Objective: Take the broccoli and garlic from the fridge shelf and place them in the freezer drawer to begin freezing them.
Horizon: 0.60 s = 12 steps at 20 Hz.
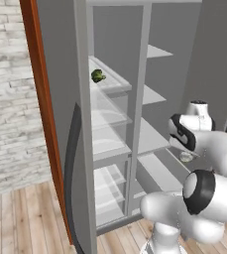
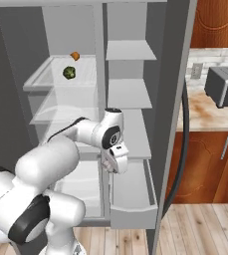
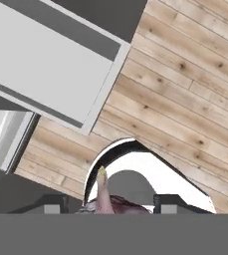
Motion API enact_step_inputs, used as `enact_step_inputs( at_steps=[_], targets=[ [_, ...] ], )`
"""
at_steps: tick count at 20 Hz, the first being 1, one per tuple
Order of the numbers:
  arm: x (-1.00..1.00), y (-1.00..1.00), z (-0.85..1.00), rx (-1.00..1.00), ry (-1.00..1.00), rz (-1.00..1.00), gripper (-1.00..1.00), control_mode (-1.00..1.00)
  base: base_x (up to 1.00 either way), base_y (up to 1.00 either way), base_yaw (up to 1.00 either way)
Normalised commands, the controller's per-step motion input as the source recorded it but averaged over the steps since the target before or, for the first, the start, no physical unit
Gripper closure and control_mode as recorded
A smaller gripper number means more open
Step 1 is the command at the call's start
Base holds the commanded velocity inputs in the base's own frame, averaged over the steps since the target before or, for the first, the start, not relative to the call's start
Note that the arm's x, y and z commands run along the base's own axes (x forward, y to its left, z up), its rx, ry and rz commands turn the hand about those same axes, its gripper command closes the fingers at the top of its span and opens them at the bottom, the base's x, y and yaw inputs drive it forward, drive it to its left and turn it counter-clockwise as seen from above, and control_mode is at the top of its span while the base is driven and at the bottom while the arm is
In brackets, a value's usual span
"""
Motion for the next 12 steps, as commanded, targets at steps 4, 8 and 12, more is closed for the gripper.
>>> enact_step_inputs(
  at_steps=[4, 8, 12],
  targets=[
    [0.52, -0.15, -0.67, -0.02, 0.02, -0.17, 1.0, -1.0, 0.0, 0.0, 0.0],
    [0.32, -0.21, -0.63, 0.0, 0.01, -0.12, 1.0, -1.0, 0.0, 0.0, 0.0],
    [0.39, -0.19, -0.64, -0.01, 0.0, -0.08, 1.0, -1.0, 0.0, 0.0, 0.0]
  ],
)
